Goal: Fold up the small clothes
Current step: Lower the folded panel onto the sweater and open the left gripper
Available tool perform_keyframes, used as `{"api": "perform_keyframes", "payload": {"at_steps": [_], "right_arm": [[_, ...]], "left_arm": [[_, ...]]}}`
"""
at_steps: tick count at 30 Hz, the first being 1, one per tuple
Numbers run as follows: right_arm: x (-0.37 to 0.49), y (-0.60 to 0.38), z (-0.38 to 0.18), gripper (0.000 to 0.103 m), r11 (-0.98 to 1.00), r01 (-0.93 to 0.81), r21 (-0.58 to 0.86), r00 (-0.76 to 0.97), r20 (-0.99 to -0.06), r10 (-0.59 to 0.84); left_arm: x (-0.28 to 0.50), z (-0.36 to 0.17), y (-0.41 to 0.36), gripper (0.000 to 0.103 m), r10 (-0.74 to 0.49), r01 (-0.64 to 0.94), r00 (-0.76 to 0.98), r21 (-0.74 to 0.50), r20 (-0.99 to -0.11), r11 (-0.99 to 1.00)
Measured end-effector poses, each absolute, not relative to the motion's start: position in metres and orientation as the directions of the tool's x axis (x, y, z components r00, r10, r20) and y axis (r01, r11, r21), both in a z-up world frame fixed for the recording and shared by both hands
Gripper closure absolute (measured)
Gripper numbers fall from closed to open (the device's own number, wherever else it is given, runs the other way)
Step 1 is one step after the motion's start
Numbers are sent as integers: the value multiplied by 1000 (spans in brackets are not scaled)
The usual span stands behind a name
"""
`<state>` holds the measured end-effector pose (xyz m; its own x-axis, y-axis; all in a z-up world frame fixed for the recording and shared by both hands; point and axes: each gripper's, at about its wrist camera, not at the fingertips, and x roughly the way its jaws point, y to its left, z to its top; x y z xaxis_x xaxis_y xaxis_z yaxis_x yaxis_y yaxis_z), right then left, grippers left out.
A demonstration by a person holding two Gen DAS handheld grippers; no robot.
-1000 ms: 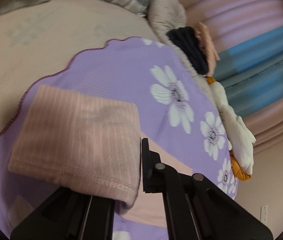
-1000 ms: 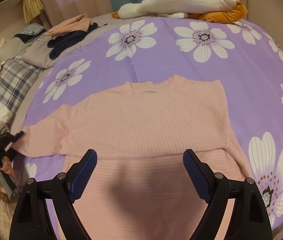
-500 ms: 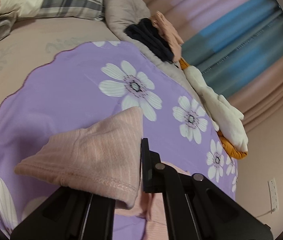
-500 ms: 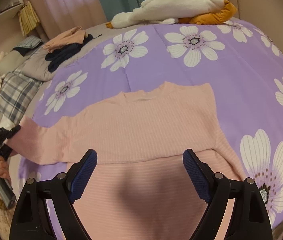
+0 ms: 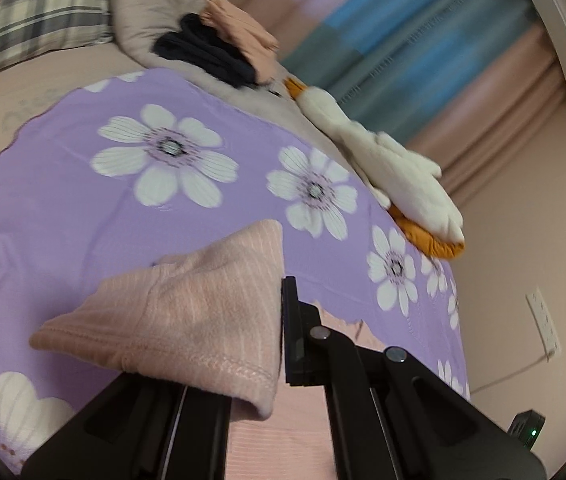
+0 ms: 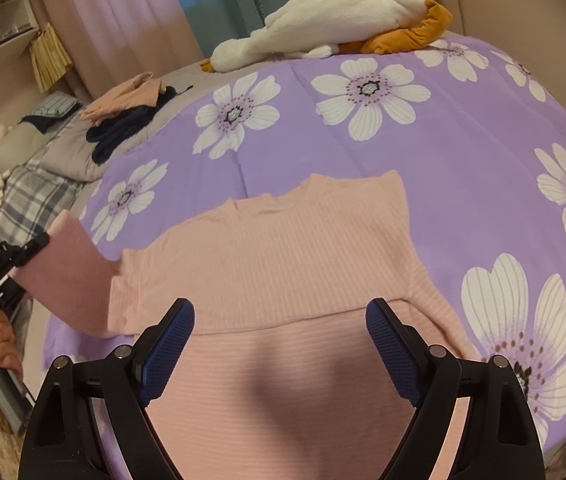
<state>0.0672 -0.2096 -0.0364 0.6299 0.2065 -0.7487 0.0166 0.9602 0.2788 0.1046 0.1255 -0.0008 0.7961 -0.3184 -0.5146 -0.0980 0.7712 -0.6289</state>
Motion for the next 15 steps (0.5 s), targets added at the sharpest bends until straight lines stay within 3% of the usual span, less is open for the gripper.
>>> {"api": "perform_keyframes", "payload": {"at_steps": [15], "right_arm": [[56, -244, -40, 16, 943, 78, 324, 648, -735, 199]], "left_arm": [[131, -26, 19, 103, -444, 37, 664, -566, -602, 824]]}}
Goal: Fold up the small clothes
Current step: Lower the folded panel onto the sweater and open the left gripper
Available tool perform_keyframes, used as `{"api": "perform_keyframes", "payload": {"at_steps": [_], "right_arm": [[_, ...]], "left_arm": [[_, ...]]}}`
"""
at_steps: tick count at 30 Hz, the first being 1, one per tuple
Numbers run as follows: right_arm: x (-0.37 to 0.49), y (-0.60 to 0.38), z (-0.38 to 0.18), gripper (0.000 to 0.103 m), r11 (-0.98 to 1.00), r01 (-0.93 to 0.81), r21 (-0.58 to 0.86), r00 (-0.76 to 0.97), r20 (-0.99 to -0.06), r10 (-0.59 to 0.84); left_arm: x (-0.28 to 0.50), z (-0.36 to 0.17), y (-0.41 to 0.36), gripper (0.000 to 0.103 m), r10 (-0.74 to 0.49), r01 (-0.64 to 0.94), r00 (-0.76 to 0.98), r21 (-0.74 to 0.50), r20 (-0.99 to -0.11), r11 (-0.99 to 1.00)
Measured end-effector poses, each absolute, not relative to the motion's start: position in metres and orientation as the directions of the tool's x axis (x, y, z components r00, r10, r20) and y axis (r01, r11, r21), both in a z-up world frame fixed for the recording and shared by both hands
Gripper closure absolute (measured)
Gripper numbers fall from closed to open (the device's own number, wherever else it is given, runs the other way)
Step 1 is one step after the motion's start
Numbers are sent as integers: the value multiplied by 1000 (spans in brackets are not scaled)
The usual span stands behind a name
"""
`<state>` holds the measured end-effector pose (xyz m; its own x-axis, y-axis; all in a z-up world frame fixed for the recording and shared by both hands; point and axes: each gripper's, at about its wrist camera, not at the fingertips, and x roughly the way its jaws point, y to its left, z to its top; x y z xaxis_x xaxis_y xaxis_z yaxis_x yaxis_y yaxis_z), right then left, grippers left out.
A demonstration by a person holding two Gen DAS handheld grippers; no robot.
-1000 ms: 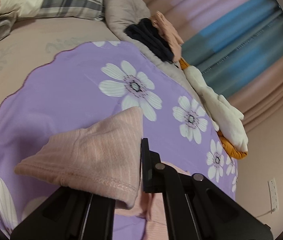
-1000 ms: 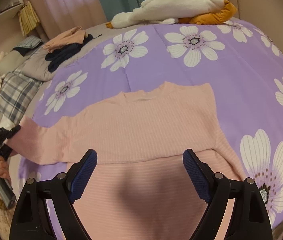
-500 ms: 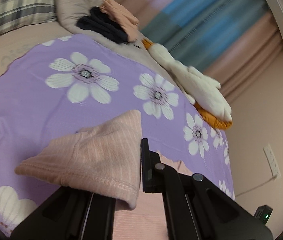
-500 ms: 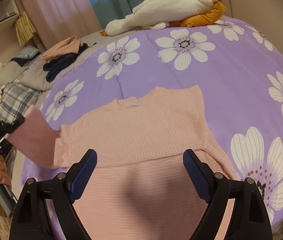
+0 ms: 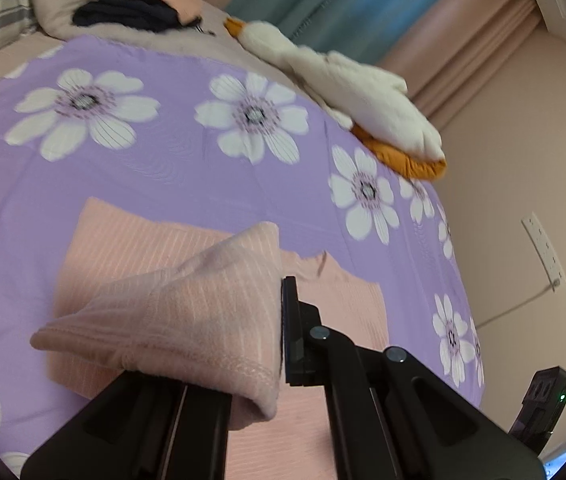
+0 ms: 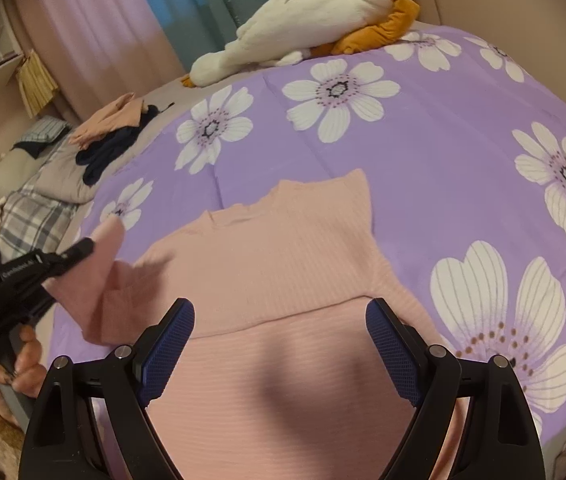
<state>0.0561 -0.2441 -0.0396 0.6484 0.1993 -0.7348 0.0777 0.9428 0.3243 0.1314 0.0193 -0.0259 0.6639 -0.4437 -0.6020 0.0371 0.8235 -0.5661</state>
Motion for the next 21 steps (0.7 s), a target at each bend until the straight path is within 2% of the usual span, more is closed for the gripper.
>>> {"api": "perform_keyframes", "payload": {"at_steps": [11, 19, 21], "right_arm": [[49, -270, -49, 16, 932, 128, 340, 642, -745, 183], [49, -280, -61, 16, 926, 155, 345, 609, -771, 186], [49, -279, -64, 16, 928, 152, 340, 601, -777, 187]], "left_arm": [[148, -84, -35, 102, -522, 23, 510, -595, -684, 803], [153, -123, -49, 101, -502, -30, 419, -564, -756, 825], [152, -126, -48, 97, -502, -30, 424, -566, -754, 824]]}}
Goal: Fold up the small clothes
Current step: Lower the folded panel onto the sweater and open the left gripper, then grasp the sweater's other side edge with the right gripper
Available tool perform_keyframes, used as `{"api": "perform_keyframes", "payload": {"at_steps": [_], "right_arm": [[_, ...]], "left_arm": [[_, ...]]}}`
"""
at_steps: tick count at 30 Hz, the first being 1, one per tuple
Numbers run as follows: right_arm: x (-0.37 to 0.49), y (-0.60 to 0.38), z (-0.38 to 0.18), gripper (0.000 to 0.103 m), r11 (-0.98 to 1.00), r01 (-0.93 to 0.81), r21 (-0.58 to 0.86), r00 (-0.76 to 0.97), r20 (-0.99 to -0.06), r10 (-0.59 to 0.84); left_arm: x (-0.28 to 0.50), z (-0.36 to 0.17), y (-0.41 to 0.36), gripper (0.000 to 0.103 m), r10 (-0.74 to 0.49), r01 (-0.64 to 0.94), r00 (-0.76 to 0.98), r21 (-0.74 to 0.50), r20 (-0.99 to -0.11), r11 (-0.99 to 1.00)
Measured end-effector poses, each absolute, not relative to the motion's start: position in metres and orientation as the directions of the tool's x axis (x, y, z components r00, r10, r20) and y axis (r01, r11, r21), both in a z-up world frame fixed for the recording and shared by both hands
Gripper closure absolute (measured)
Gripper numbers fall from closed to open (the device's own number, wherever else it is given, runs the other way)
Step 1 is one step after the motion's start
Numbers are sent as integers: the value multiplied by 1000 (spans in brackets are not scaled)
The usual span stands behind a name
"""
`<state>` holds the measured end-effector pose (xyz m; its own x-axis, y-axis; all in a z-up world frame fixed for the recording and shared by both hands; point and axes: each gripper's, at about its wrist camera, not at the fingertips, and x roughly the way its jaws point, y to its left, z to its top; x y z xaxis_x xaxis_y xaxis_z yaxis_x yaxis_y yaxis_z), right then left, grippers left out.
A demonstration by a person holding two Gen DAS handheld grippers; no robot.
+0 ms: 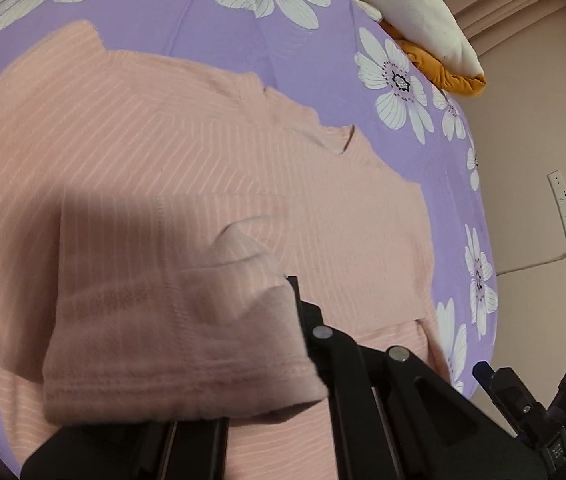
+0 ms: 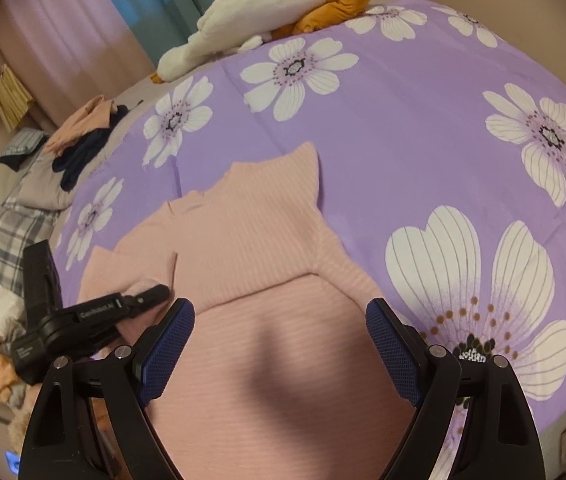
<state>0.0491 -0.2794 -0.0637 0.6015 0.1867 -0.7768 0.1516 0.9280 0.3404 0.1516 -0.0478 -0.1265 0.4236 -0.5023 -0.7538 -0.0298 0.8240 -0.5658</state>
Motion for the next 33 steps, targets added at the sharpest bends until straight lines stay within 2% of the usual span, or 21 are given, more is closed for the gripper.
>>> {"api": "perform_keyframes", "payload": {"at_steps": [2, 4, 6, 11, 17, 22, 24, 27, 33], "right_arm": [[49, -280, -66, 16, 927, 151, 342, 596, -780, 191], [50, -279, -67, 16, 928, 149, 341, 591, -783, 193], [50, -279, -68, 16, 930, 148, 338, 588, -786, 192], [51, -276, -66, 16, 937, 138, 320, 587, -789, 183], [61, -254, -54, 16, 961, 71, 267, 588, -789, 176], [73, -217, -36, 16, 973, -47, 225, 577, -789, 210], [79, -195, -30, 16, 971, -114, 209, 566, -790, 236], [88, -157, -27, 16, 956, -226, 190, 529, -800, 284], [111, -90, -63, 16, 905, -368, 212, 387, -850, 357]], "left_arm": [[151, -124, -47, 95, -504, -23, 424, -565, -752, 825], [149, -119, -46, 81, -518, -19, 412, -575, -750, 818], [145, -108, -41, 48, -542, -9, 410, -598, -733, 802], [122, -73, -6, 40, -527, 6, 490, -602, -694, 798], [94, -55, 54, 39, -417, -80, 577, -557, -702, 827], [77, -62, 93, 41, -321, -177, 604, -515, -730, 839], [73, -67, 105, 52, -315, -202, 604, -523, -732, 828], [64, -72, 118, 59, -293, -229, 604, -513, -742, 827], [52, -74, 135, 62, -265, -259, 605, -501, -750, 826]]}}
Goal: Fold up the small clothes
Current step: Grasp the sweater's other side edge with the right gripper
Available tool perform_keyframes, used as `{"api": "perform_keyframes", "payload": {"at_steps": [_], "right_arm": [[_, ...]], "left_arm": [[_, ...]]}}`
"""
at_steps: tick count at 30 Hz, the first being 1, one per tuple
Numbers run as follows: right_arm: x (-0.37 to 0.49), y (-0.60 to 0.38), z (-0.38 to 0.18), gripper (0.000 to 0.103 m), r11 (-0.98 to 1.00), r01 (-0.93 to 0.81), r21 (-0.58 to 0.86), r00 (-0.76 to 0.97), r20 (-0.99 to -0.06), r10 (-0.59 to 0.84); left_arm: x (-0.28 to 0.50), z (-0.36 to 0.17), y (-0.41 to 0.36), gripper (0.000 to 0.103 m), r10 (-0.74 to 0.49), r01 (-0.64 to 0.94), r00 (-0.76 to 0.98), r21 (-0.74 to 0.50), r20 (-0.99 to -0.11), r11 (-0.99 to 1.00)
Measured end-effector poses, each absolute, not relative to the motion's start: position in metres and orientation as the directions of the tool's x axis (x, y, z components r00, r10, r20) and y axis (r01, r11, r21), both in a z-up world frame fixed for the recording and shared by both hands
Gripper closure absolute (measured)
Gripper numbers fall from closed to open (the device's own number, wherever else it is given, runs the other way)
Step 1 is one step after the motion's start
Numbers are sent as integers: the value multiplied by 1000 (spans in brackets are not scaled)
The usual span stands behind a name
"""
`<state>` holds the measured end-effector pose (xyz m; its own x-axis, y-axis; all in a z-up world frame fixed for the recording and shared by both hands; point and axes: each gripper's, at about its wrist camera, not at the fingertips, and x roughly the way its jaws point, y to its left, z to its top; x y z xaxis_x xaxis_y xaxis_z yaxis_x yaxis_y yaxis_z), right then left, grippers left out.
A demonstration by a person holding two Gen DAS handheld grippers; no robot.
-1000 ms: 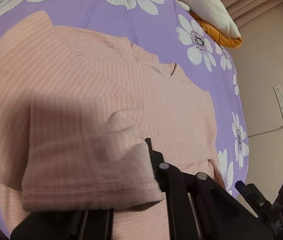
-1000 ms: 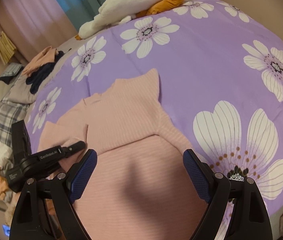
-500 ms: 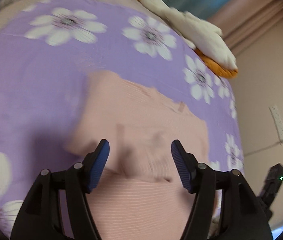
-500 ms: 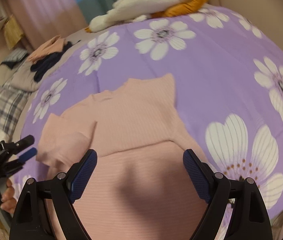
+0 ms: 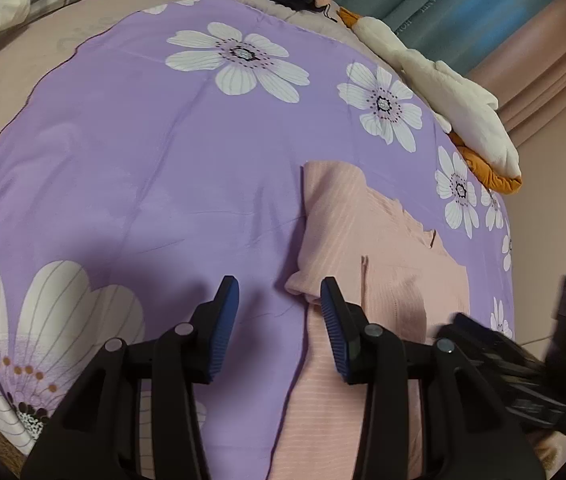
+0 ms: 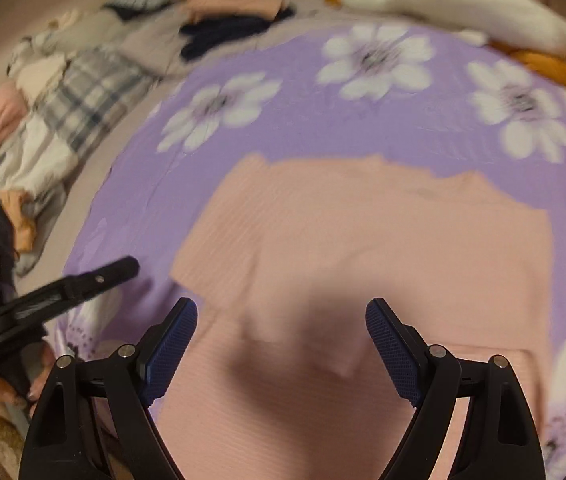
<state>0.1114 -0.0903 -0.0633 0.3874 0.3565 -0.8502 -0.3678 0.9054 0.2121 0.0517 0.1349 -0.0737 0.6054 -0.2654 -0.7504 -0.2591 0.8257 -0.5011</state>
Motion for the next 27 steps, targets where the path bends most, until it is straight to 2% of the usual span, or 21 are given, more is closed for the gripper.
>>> {"api": "perform_keyframes", "payload": {"at_steps": [8, 10, 13, 14, 16, 18, 19, 20, 21, 27], "right_arm": [[122, -57, -117, 16, 926, -365, 95, 323, -920, 221], [123, -54, -121, 19, 929, -367, 50, 338, -923, 183], [120, -53, -120, 28, 932, -361, 28, 359, -918, 166], [118, -54, -119, 37, 932, -362, 21, 368, -916, 163], [117, -57, -117, 45, 929, -367, 36, 367, -912, 181], [117, -61, -114, 63, 928, -367, 64, 365, -908, 206], [119, -64, -111, 69, 929, -360, 81, 367, -904, 221], [119, -67, -109, 81, 929, -355, 104, 367, -898, 241], [119, -70, -106, 87, 930, -347, 120, 367, -895, 252], [121, -88, -91, 89, 927, -315, 205, 376, -869, 320]], "left_arm": [[42, -78, 143, 62, -261, -279, 598, -503, -758, 818], [42, -80, 144, 62, -263, -281, 592, -501, -762, 818], [41, -83, 145, 62, -270, -284, 590, -508, -761, 813], [41, -84, 145, 62, -274, -283, 588, -511, -761, 812], [42, -85, 144, 62, -275, -282, 585, -510, -763, 813], [43, -86, 143, 62, -275, -278, 584, -506, -764, 816], [43, -87, 143, 62, -276, -276, 584, -507, -764, 817], [43, -87, 142, 62, -278, -276, 583, -507, -764, 816], [44, -88, 142, 62, -280, -276, 579, -507, -766, 816], [45, -91, 141, 62, -285, -275, 571, -506, -770, 817]]}}
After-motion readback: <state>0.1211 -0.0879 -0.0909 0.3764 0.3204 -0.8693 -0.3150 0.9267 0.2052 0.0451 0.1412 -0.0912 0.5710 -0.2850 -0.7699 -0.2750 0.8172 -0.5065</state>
